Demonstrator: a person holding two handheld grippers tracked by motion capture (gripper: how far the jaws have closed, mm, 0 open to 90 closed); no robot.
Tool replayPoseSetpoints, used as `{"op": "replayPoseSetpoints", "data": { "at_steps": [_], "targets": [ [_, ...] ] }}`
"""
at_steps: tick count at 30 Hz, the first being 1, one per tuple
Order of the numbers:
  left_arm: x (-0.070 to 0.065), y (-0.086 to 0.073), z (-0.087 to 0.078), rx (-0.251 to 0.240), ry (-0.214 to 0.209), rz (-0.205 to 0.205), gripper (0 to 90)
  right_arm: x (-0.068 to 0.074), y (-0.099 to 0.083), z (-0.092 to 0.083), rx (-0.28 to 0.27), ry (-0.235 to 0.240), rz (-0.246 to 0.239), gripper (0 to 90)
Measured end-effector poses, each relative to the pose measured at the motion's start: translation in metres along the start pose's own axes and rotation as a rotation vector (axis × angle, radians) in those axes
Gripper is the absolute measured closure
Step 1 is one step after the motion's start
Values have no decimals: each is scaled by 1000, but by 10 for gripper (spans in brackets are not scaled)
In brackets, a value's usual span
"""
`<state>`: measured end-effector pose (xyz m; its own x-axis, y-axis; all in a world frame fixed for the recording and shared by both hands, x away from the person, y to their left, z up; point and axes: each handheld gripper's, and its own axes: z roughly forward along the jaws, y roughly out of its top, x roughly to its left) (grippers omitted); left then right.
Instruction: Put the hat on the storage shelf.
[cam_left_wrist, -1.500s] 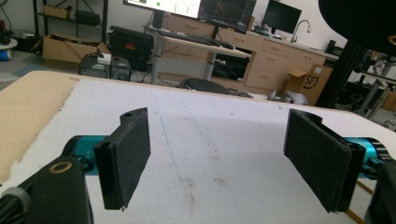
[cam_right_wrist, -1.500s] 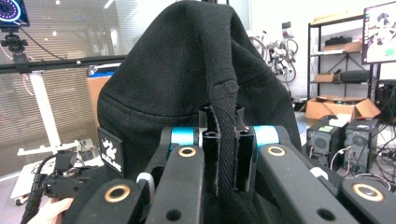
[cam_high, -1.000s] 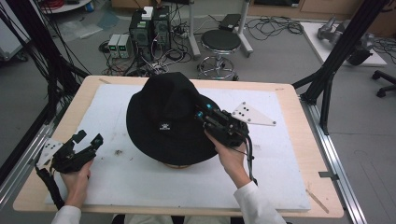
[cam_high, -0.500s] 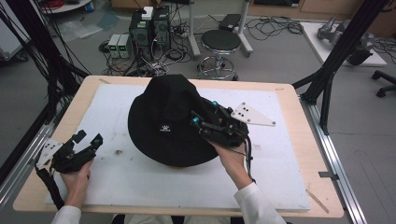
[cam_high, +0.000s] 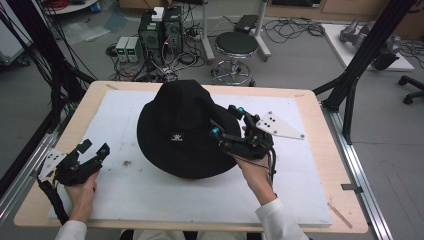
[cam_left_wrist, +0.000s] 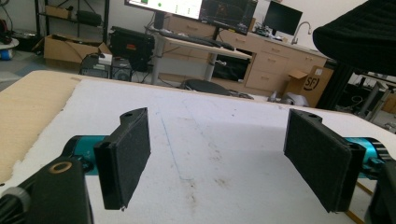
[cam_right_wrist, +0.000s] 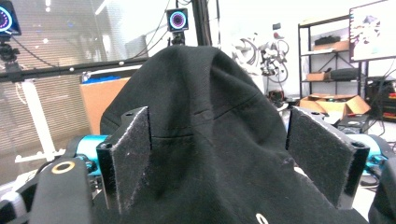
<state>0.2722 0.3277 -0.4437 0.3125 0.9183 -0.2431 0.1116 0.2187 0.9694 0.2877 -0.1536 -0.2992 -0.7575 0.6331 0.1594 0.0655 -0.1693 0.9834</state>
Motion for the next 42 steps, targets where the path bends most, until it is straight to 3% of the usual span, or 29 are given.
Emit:
{"op": "replayPoseSetpoints", "data": {
  "at_steps": [10,15,24,35,42],
  "targets": [
    [0,0,0,0,-2,-1,231,-10,7,-26,-48,-61,15,186],
    [-1,0,0,-1,-1,1,231,-19,11,-40,-76,-90,60,182],
    [0,0,-1,-2,3,2,231,-34,14,-63,-108,-168,60,174],
    [-1,0,-1,-4,7,2,231,-46,0,-90,-112,-313,6,174],
    [-1,0,-2,-8,12,4,231,-52,-10,-99,-110,-402,7,175]
  ]
}}
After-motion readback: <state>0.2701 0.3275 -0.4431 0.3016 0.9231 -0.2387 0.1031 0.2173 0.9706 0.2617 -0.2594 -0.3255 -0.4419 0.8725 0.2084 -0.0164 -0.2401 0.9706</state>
